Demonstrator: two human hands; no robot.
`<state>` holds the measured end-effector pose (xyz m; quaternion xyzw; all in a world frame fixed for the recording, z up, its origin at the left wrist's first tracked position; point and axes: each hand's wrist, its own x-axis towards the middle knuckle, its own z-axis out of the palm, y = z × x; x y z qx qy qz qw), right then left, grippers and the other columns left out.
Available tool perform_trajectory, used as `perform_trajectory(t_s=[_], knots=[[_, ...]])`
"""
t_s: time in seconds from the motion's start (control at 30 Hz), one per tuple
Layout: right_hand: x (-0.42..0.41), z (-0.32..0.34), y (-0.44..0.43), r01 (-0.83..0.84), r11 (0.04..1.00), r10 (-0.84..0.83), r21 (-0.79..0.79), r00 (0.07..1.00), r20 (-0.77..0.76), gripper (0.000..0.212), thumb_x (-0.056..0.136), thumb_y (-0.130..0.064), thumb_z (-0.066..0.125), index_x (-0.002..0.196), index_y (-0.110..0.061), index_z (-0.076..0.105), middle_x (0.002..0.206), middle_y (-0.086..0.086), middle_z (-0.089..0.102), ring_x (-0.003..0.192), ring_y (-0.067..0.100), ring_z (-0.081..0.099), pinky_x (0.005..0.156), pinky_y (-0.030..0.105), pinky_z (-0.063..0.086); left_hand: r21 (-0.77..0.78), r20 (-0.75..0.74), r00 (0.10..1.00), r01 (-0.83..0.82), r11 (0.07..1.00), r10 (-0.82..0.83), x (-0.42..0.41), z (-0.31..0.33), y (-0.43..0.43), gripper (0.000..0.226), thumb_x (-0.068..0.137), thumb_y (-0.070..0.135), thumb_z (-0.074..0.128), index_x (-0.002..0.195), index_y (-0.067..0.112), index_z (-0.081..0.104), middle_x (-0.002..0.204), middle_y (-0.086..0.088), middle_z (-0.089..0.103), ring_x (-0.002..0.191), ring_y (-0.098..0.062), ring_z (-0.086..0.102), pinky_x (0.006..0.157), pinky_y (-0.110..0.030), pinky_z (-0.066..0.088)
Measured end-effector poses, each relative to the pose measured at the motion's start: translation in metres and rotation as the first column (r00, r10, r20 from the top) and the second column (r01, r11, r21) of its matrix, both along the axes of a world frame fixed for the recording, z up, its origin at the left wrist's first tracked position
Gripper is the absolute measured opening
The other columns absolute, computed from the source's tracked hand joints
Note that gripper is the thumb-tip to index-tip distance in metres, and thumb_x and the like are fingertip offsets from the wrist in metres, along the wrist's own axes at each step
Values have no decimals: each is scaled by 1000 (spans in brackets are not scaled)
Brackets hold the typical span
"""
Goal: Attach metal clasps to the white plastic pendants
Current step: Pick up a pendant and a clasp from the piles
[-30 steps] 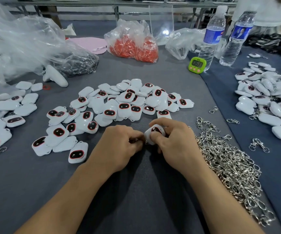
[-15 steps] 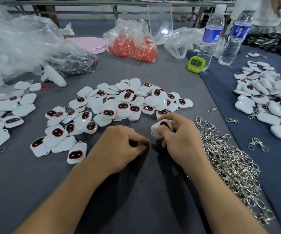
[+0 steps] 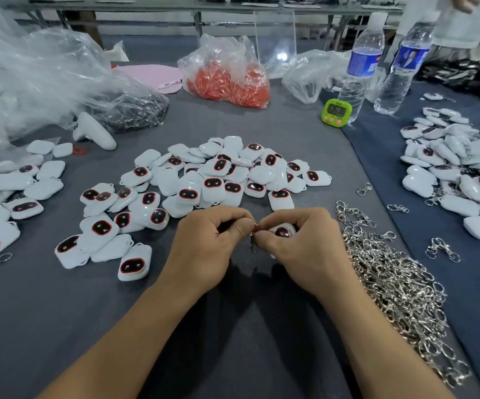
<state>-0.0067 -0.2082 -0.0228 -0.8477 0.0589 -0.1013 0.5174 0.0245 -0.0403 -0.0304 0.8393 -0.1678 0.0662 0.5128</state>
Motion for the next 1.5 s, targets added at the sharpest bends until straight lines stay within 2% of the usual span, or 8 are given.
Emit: perform_trajectory(t_s=[0.23, 0.37, 0.73, 0.93, 1.13, 1.27, 1.37, 1.5], knots=[[0, 2, 3, 2, 999, -4, 38, 998, 66, 14, 79, -20, 84, 69, -29, 77, 62, -7, 70, 56, 3, 59, 55, 23, 50, -42, -69, 998, -19, 999, 16, -1, 4, -1, 15, 88, 21, 75, 80, 35, 77, 77, 20, 74, 77, 0, 69, 68, -9, 50], [-1, 2, 3, 17, 1000, -19, 25, 996, 87, 15, 80, -17, 82, 69, -26, 77, 62, -9, 70, 56, 2, 59, 55, 22, 51, -19, -97, 995, -7, 1000, 5, -4, 4, -1, 14, 77, 18, 83, 78, 30, 78, 70, 14, 73, 61, 0, 65, 58, -13, 51], [-6, 5, 3, 4, 994, 9, -109, 993, 120, 16, 76, -16, 83, 72, -30, 77, 66, -12, 71, 64, 10, 68, 63, 36, 58, -9, -22, 999, -30, 1000, 30, -5, 3, -1, 16, 75, 18, 83, 75, 32, 78, 71, 17, 71, 57, 1, 58, 55, -8, 41], [-7, 10, 1, -42, 998, 47, -44, 991, 122, 17, 75, -14, 86, 72, -29, 78, 67, -10, 73, 64, 10, 69, 61, 31, 59, -123, -27, 999, 26, 992, -29, -3, 1, -1, 9, 78, 23, 72, 74, 30, 76, 71, 5, 70, 69, -23, 63, 63, -33, 51], [-5, 6, 2, -15, 1000, 14, 15, 993, 117, 16, 76, -16, 86, 71, -29, 78, 63, -7, 70, 58, 10, 61, 55, 24, 49, -187, -82, 995, 39, 982, -55, -1, 1, 1, 7, 77, 27, 74, 79, 32, 79, 77, 5, 75, 77, -18, 70, 74, -36, 58], [-1, 4, 2, -13, 999, 6, 53, 992, 129, 17, 79, -14, 83, 73, -29, 80, 64, -10, 71, 60, 8, 62, 58, 26, 49, -203, -115, 990, 51, 978, -76, -1, 1, 3, 15, 74, 22, 79, 82, 35, 80, 80, 7, 77, 78, -17, 73, 74, -32, 61], [0, 3, 1, -35, 994, 21, 101, 991, 132, 18, 81, -11, 81, 77, -28, 81, 69, -8, 75, 70, 17, 69, 68, 39, 57, -201, -103, 990, 69, 977, -92, -1, 1, 2, 14, 74, 25, 79, 82, 36, 80, 79, 9, 77, 77, -13, 73, 71, -25, 59], [1, 2, 0, -52, 992, 37, 119, 992, 124, 20, 83, -12, 80, 80, -32, 81, 73, -9, 76, 73, 16, 72, 74, 44, 60, -185, -60, 997, 37, 982, -49, -3, 2, 1, 13, 72, 30, 78, 81, 38, 79, 78, 10, 76, 73, -22, 72, 70, -42, 61]])
